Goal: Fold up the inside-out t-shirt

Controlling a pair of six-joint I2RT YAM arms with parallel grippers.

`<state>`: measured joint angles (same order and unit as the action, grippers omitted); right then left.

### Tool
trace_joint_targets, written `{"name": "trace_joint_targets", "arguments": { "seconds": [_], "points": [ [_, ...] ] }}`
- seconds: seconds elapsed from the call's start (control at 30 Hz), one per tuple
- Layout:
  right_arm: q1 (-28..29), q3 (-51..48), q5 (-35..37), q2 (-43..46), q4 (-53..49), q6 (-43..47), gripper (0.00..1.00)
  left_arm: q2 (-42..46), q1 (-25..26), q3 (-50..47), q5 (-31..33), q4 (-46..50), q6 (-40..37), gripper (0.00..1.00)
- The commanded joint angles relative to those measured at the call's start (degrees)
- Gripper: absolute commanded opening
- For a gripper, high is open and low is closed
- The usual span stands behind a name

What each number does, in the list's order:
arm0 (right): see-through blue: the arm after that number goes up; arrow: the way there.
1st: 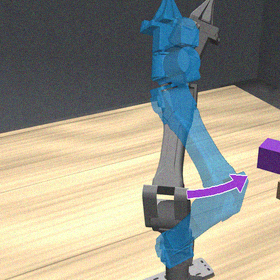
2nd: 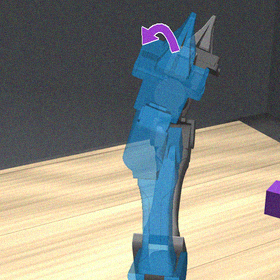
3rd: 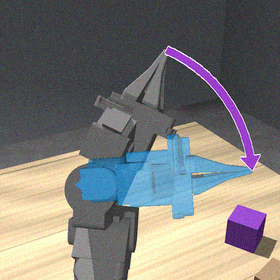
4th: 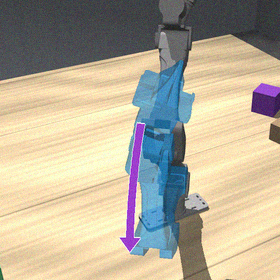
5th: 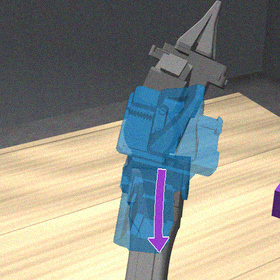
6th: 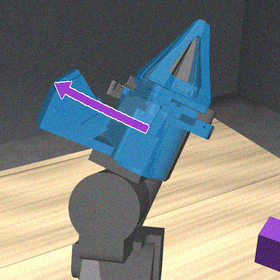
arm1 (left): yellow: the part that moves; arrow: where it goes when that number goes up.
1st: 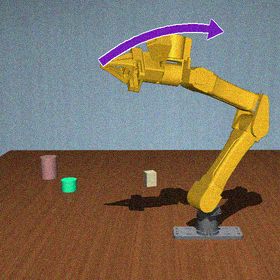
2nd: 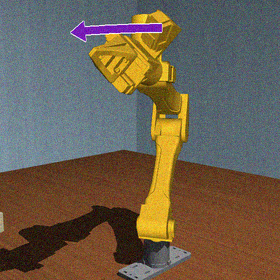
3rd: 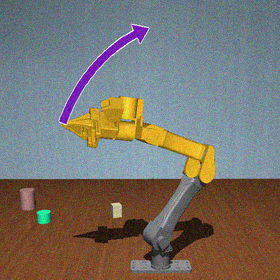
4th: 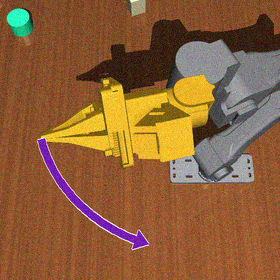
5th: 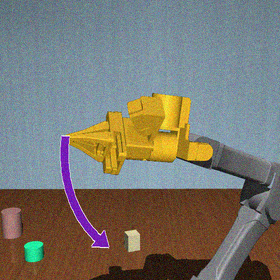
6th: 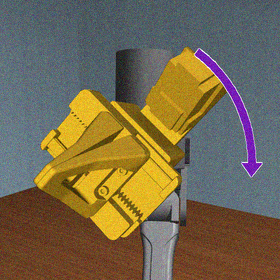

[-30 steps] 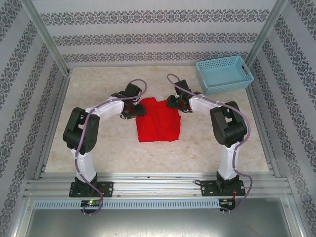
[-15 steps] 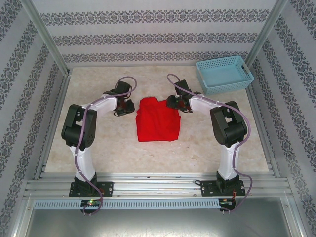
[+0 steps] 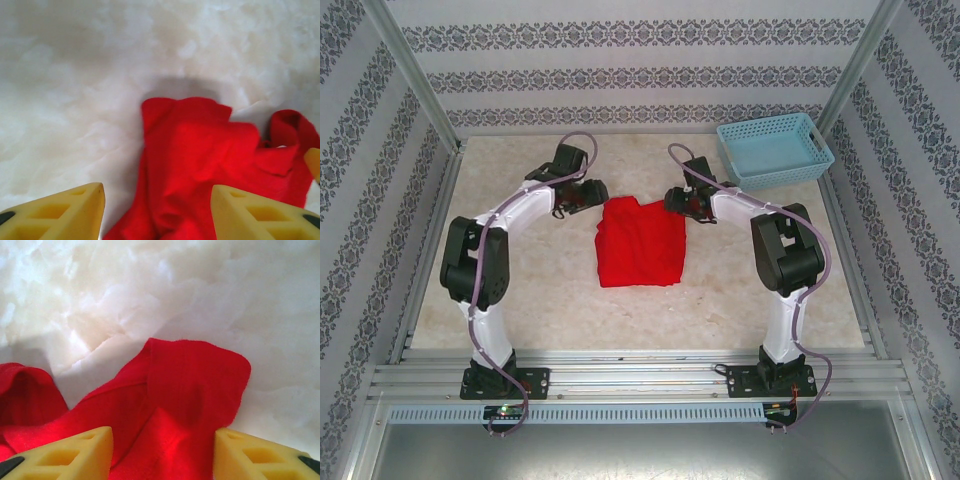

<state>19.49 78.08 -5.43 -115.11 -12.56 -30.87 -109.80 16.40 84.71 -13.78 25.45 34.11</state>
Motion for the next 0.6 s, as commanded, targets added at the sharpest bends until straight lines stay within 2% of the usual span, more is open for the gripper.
{"name": "trace_joint_targets", "arguments": {
  "seconds": [0.0,0.23,0.33,0.43,0.57],
  "points": [
    [-0.1,2.0,-0.1,-1.8,-0.6,0.4,0.54,-4.8,1.2,3.4,-2.9,0.2,0.4,0.58],
    [-0.1,3.3,-0.7,-4.0,-1.1,0.3,0.54,-11.5,2.7,9.2,-3.6,1.8,1.0,0.56],
    [0.1,4.2,-1.7,-5.1,-1.2,0.3,0.51,-13.5,2.8,11.0,-3.9,2.3,1.2,0.50],
    [0.4,4.7,-1.8,-5.3,-1.1,0.5,0.40,-14.1,2.8,12.3,-3.4,2.6,1.2,0.35],
    [0.4,3.8,-0.4,-2.5,0.2,1.5,0.10,-12.2,2.8,13.3,-2.9,2.9,1.0,0.10]
  ]
}}
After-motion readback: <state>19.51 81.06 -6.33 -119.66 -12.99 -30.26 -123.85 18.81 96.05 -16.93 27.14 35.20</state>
